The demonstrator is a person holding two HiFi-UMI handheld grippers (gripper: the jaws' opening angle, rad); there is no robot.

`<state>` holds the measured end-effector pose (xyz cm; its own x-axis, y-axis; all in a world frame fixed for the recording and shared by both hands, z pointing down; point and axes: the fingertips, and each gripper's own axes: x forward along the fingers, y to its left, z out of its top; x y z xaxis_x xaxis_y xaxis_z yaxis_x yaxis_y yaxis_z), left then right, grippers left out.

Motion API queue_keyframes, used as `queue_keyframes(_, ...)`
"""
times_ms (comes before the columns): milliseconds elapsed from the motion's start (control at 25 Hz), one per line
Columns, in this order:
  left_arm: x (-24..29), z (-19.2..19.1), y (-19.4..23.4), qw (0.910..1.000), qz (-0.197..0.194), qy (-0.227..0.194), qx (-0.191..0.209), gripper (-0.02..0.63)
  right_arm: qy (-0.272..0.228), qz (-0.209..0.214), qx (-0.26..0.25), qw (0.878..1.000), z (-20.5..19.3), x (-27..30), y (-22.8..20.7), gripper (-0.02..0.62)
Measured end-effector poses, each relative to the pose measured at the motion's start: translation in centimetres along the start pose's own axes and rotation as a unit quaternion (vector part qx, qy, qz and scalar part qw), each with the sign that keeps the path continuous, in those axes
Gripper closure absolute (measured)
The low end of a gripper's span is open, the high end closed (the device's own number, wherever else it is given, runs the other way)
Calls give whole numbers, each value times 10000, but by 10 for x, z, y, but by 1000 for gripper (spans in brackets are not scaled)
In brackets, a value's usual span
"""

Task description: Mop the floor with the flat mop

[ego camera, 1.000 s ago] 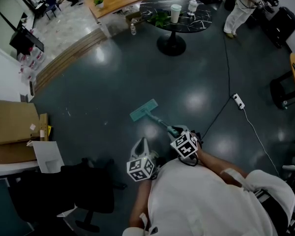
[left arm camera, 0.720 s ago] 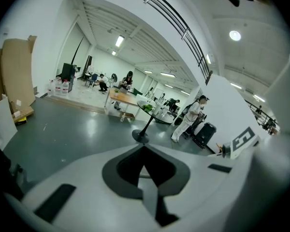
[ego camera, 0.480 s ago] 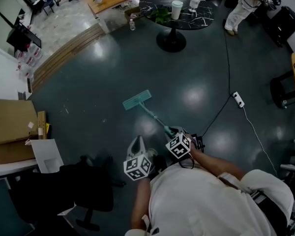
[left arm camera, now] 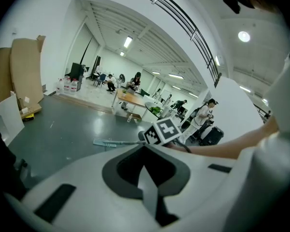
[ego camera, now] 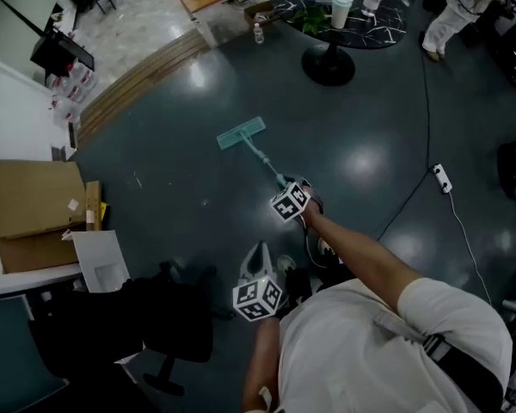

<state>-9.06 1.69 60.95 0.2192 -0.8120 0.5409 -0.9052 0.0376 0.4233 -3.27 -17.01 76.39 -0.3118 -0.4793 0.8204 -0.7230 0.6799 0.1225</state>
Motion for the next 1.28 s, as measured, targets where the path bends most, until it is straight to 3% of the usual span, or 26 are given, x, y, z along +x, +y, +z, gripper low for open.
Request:
queue_keyframes(200, -7, 5, 14, 9998, 185, -30, -86, 601, 161, -153, 21, 9998, 23, 41, -10, 485)
queue_keyframes(400, -5, 8, 28, 9995, 284, -122, -98, 601, 6, -104, -101, 9999, 38, 41, -9, 485)
queue_keyframes(600, -6, 5, 23, 9996, 183, -192, -134, 601, -257, 87, -332, 9991, 23, -36, -5, 485)
queue_keyframes(960, -15, 3, 15, 9996, 29, -278, -2, 601, -129, 436, -242, 9987, -67, -207, 8, 485)
queue_keyframes(1280, -19, -4, 18, 9996, -22, -250, -107, 601, -390, 379, -164, 9984, -72, -221, 26, 485)
